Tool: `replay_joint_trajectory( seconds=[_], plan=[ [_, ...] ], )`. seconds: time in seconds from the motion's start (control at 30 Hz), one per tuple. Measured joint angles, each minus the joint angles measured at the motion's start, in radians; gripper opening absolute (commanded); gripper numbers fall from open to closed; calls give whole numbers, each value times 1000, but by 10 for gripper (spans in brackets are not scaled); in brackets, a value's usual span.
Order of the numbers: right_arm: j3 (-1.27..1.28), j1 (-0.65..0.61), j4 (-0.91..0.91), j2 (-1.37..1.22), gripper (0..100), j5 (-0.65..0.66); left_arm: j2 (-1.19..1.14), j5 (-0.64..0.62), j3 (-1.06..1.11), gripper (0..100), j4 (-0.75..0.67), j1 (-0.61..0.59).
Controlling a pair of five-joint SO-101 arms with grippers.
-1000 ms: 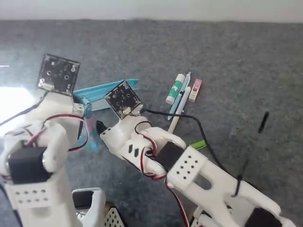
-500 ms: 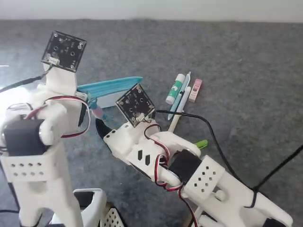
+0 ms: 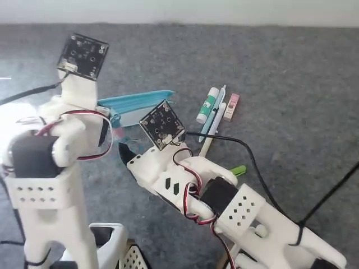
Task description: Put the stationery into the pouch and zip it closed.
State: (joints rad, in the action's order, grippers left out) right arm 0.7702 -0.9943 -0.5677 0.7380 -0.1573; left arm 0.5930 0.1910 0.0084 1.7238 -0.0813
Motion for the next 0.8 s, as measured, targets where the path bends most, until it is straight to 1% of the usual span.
replay_joint_trajectory(
  seconds=[0.1, 0.2, 0.33, 0.43, 0.57, 0.8],
  plan=[
    [0, 20, -78, 63, 263, 0, 0, -38, 0, 12, 0, 75],
    [8, 61, -170, 195, 263, 6, 0, -91, -3, 12, 0, 187],
    [60, 121, -201, 354, 263, 78, -25, -153, -37, 12, 0, 298],
    [78, 157, -235, 417, 263, 94, -28, -203, -40, 12, -8, 362],
    [80, 203, -242, 440, 263, 97, -29, -232, -26, 12, -60, 394],
    [147, 209, -222, 466, 263, 114, -31, -247, -26, 12, -64, 399]
  ],
)
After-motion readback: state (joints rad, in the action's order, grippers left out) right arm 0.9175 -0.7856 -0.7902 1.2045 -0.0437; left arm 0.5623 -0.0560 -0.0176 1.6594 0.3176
